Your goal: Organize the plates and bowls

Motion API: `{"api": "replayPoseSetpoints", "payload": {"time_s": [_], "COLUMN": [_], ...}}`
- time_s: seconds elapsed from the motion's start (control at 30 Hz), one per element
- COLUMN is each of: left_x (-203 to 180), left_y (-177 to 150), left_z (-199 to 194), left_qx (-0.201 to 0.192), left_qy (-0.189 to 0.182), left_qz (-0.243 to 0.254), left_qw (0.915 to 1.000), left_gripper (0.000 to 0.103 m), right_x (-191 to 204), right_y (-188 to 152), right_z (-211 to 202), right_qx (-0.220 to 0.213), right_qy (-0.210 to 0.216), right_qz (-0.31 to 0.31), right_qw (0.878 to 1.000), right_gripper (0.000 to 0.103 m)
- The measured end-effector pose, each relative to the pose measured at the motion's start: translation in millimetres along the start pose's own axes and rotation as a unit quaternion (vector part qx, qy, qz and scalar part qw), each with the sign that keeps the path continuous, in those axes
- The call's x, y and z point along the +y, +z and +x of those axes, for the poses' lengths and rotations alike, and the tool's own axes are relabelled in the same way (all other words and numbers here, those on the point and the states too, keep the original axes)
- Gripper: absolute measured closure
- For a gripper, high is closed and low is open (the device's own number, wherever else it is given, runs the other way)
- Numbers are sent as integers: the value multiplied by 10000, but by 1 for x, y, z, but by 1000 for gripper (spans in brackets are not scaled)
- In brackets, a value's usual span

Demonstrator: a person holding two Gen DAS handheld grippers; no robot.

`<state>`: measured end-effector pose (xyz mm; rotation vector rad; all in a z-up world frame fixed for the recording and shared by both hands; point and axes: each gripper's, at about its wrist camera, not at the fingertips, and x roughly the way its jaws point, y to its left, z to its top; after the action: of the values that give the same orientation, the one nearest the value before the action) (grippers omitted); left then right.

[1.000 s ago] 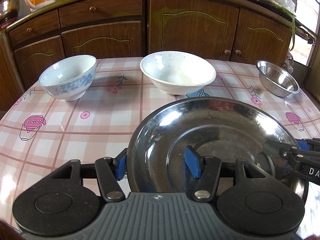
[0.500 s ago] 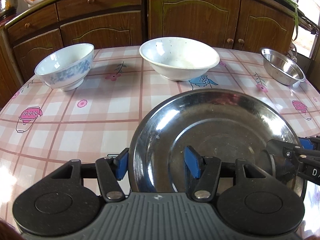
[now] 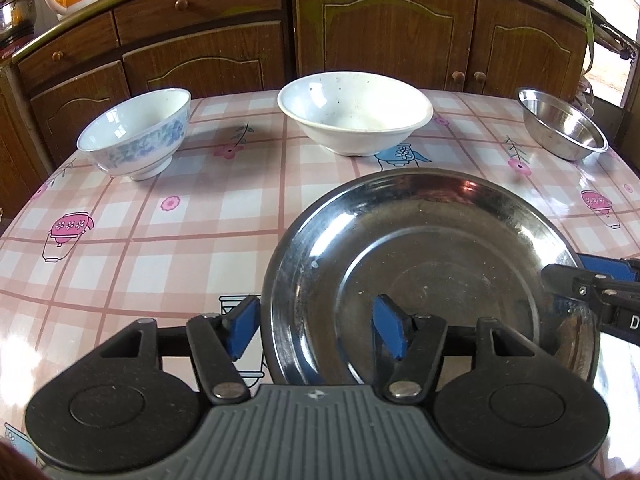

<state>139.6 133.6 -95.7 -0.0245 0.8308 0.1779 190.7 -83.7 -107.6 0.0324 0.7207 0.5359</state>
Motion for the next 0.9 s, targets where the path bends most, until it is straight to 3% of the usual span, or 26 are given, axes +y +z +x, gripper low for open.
{"api": "replayPoseSetpoints", "payload": {"time_s": [0.33,0.53,0.9], "left_x": [0,-7,-36], "left_y": [-8,-11,-17], "left_z": [-34,-57,-83], "left_qx": [125,125,93], "left_qy": [250,269,-33], "left_qz": [-368,-525,-455], "left_qw": [9989,9982,9989], "left_gripper": [16,7,3], "right_x": [-6,-7,-24], "right_y": [-2,-5,-18], "right_z": [-47,-77,-115], "right_qx": [-169,-189,-144], "right_qy": [-41,-11,-159], "right_qz": [150,196,382], "right_qw": [9997,9996,9990], "right_gripper": [34,25,23]}}
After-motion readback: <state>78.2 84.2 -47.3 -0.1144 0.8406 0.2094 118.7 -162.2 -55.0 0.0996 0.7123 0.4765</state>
